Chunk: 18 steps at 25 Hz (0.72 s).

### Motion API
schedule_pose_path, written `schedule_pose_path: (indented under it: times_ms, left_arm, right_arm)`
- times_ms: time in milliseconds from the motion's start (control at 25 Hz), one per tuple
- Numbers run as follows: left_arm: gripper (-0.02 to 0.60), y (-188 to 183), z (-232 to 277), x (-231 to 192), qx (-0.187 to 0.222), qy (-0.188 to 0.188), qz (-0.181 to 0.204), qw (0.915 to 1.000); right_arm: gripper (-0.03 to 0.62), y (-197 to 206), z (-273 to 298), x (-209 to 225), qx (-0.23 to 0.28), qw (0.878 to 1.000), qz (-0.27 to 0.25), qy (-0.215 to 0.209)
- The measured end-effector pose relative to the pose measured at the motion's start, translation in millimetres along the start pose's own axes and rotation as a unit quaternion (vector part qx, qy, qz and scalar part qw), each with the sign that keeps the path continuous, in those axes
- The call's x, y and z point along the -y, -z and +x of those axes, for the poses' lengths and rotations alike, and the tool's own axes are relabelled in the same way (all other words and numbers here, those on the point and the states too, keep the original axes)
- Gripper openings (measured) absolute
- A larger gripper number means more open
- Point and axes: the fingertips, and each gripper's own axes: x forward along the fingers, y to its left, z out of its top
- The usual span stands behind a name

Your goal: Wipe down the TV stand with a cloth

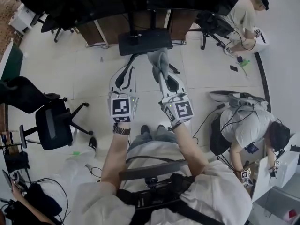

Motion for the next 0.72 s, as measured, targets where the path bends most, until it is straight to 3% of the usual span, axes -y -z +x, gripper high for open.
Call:
schedule_pose_path:
  times_ms: [320, 720]
  left_arm:
    - [0.081, -10, -13, 59, 0.001, 0.003, 0.008, 1.0000]
    - [0.083, -11, -18, 81, -0.005, 0.011, 0.025, 0.9996]
  right_arm:
    - [0.023, 0, -49, 27, -0.021, 1.000, 0.021, 0.001]
    - [0.025, 6, -58, 26, -0.022, 0.998, 0.050, -0.011]
